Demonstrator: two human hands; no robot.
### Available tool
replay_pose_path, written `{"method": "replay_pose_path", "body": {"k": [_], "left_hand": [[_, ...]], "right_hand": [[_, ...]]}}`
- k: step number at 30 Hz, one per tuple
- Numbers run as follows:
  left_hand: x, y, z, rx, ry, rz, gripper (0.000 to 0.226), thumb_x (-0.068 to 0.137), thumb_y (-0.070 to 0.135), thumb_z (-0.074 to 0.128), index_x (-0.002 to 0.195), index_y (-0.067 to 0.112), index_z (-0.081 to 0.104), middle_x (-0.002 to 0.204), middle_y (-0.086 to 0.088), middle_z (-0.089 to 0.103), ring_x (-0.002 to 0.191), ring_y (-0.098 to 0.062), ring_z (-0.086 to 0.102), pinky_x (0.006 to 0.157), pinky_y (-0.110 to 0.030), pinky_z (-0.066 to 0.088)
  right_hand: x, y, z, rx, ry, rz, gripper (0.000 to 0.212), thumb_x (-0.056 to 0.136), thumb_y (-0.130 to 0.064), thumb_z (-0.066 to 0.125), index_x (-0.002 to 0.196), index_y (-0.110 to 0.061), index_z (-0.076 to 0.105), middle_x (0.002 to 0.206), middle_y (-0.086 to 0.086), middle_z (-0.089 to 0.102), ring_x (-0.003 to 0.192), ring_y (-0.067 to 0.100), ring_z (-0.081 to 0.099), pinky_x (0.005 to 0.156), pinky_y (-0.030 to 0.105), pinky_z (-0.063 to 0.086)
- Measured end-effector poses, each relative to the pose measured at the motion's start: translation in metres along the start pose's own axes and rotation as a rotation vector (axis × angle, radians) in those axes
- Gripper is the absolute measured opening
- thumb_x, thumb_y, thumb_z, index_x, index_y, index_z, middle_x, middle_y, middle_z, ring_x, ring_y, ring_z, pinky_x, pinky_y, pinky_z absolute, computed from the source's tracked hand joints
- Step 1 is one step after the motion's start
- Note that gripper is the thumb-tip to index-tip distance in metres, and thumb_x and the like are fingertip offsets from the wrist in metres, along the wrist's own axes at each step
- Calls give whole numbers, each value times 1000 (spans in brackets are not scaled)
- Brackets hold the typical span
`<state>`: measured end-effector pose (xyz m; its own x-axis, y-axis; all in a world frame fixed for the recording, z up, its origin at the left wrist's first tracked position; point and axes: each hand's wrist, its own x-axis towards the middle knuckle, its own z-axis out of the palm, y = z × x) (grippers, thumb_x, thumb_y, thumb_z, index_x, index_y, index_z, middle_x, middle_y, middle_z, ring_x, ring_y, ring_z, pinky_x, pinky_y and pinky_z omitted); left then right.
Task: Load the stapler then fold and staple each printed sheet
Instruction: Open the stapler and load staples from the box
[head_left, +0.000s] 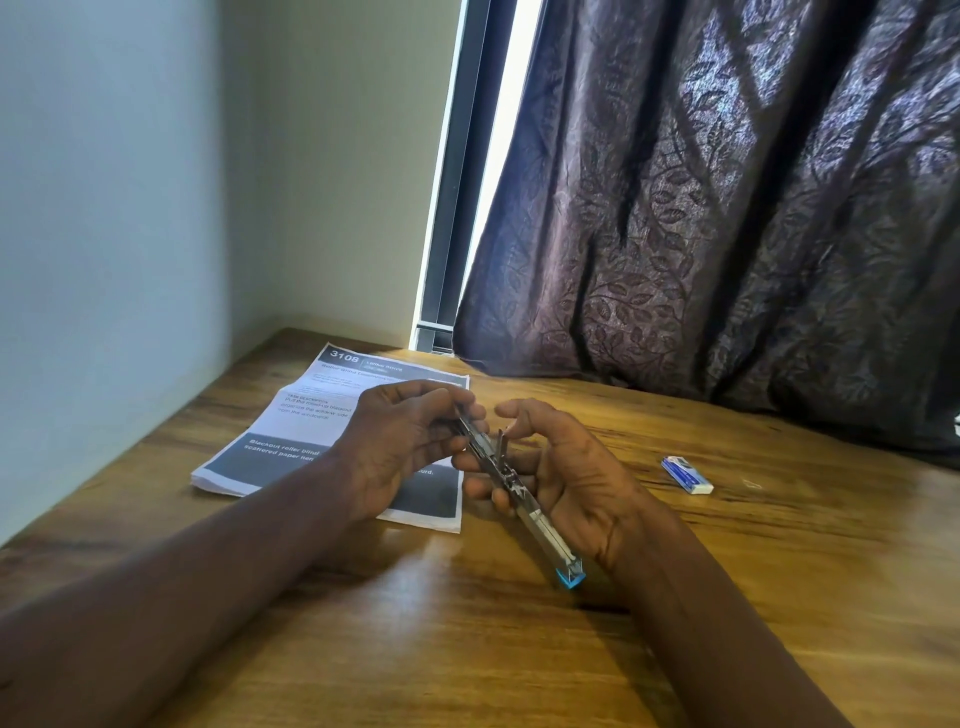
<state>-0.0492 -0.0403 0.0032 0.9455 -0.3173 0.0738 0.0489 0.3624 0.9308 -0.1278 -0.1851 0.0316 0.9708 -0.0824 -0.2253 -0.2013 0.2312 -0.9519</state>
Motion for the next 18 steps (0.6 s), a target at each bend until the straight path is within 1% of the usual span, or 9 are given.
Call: {"method": "replay_pose_path", "body": {"k": [3,5,7,10,12,14,15,16,18], "left_hand": [[2,2,-1,-59,24,-11,12,93,6,65,97,0,75,101,-22,78,82,-24,77,67,-25,64],[3,4,-3,-80,33,-11,12,91,7,68,98,-1,75,102,-22,78,88,-28,76,70,-26,64],[4,6,-5,-90,36,-7,12,89,8,71,97,0,74,102,-22,78,92,-31,77,67,-25,63],[7,9,-8,-116,38,5,12,89,8,71,97,0,74,101,-21,78,90,-31,77,63,-23,61],[9,8,-8,-92,35,19,10,91,8,69,98,2,74,102,-19,79,90,-29,78,65,-25,62],[12,4,-8,47,76,87,11,94,4,66,99,8,75,104,-16,79,92,-28,78,71,-29,63],[14,1,-9,149,113,154,13,93,4,67,98,13,75,104,-12,78,94,-27,78,74,-32,63],[17,-1,-10,275,161,244,14,92,6,70,97,18,75,104,-7,78,95,-24,77,76,-34,64],[19,-5,-14,585,226,475,16,88,16,78,98,27,72,104,8,75,94,-11,75,78,-32,63]], "right_hand": [[2,-1,-2,25,-56,2,14,89,-12,51,87,-8,64,97,27,73,69,32,70,54,27,52],[4,0,-2,46,-87,0,15,88,-10,48,88,-7,63,102,28,73,76,34,71,58,29,55],[5,0,-2,64,-102,-9,18,88,-10,46,88,-3,63,108,30,72,81,36,71,61,31,58],[5,0,-3,44,-90,-37,21,91,-9,54,99,7,65,109,31,72,83,38,73,65,33,61],[6,1,-3,10,-69,-62,23,92,-4,58,108,12,64,107,31,72,86,40,74,69,34,62],[8,3,-4,13,-42,-83,26,92,2,58,115,12,64,107,33,71,93,45,73,74,37,62],[9,3,-4,25,-25,-92,27,91,4,58,116,12,64,107,34,71,98,47,71,77,39,62],[10,4,-4,42,-8,-101,27,91,6,59,116,12,65,108,34,70,103,49,69,80,40,61],[12,5,-2,82,13,-120,25,89,8,61,113,12,66,111,35,69,107,51,67,83,42,60]]}}
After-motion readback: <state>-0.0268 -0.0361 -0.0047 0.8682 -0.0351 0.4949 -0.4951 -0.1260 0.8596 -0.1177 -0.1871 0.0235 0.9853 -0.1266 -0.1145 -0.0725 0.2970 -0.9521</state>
